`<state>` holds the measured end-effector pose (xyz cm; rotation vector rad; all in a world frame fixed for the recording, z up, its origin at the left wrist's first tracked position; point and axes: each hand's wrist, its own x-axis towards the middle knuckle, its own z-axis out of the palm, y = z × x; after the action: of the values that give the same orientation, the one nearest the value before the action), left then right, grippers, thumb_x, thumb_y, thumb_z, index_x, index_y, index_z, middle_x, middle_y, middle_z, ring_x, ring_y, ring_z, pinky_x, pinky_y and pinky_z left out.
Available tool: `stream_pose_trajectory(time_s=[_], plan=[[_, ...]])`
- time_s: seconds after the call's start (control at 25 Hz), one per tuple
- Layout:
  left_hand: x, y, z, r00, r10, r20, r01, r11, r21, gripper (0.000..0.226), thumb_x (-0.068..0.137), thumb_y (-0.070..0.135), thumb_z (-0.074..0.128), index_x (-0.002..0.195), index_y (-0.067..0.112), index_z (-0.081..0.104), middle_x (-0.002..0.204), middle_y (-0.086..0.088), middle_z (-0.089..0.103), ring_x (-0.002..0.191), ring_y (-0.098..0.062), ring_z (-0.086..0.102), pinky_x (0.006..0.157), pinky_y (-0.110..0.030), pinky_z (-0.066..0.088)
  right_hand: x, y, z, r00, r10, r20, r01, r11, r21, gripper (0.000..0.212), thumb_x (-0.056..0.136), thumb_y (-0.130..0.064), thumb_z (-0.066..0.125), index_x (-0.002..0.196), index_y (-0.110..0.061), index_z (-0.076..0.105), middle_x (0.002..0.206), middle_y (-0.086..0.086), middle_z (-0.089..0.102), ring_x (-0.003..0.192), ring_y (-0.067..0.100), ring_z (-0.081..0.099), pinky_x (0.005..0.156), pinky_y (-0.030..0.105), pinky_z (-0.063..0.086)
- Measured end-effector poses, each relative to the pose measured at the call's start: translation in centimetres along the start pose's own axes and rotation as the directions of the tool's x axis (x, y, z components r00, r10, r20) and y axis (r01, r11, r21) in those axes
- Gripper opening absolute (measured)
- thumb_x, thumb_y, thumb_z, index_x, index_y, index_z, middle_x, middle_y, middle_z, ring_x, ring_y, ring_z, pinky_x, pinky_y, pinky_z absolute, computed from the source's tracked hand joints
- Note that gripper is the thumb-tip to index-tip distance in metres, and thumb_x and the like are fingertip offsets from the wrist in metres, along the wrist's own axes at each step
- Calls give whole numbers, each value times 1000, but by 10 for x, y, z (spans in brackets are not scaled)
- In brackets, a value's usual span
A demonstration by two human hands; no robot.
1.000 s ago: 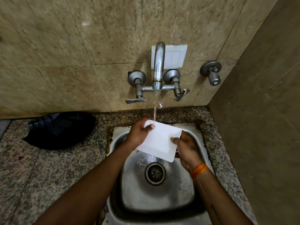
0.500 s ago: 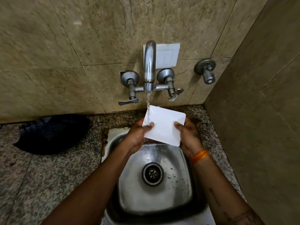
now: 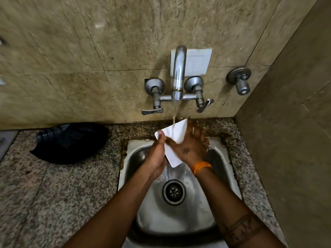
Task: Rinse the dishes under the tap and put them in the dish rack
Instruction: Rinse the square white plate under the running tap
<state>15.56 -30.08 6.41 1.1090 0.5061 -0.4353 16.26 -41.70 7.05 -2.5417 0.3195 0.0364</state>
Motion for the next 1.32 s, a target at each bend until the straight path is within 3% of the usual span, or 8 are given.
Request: stream_pose_trajectory(time_s=[0.2,0.4,0.6,0.76,0.92,1.04,1.2,1.32], plan=[[1,-2,-1,999,33,0,-33,999,-3,59,101,64,36,128,20,65,111,-3,79,101,-19,76,83,-35,61,11,7,-8,978,157,-138,-158,987,5,108,85,-80,49,162,-15,12,169,19,12,157,38,5,124,59,8],[13,18,-12,998,26,-51,-27,1000,-11,61,94,70,45,111,18,72,105,-7,80,94,-25,78,75,-38,63,-46,2,33,841,-533,92,536,844,-11,65,107,-48,21,164,-17,11,171,5,9,159,19,8,129,40,8],[17,20,-44,998,28,-53,-24,996,85,57,95,69,44,122,25,66,108,-1,80,92,-21,79,65,-38,63,-39,42,15,854,-475,212,520,792,-319,94,98,-73,22,163,-9,-1,170,11,-10,158,25,-10,129,46,0],[14,19,-41,997,3,-78,3,997,71,54,100,61,46,116,16,70,98,-5,81,85,-22,79,60,-33,62,-53,27,28,669,-694,264,742,646,-180,87,101,-64,37,163,-9,9,171,11,3,159,20,1,129,38,4],[10,20,-43,996,15,-91,4,979,202,56,96,65,50,126,21,65,111,-5,79,98,-28,77,86,-49,62,-44,42,5,825,-546,147,549,711,-439,83,93,-26,59,160,-2,18,167,20,10,157,34,13,126,55,16],[14,23,-44,989,29,-147,14,958,286,60,95,67,52,126,17,65,116,-11,76,103,-34,73,95,-57,57,-77,48,25,701,-663,263,713,654,-252,84,93,-32,53,162,-6,14,170,15,10,158,27,12,128,46,10],[15,21,-46,990,-17,-141,62,945,322,62,91,73,51,119,20,66,99,-4,81,86,-26,79,72,-39,64,-68,60,-1,836,-537,114,518,704,-486,80,90,-27,61,158,0,27,165,21,20,153,37,25,124,54,21],[16,20,-23,992,-94,-86,118,933,341,71,88,79,48,118,19,71,93,0,81,83,-23,79,72,-34,61,-76,46,6,860,-477,181,509,779,-366,81,97,-32,53,162,-6,12,169,21,8,157,37,8,128,49,10]])
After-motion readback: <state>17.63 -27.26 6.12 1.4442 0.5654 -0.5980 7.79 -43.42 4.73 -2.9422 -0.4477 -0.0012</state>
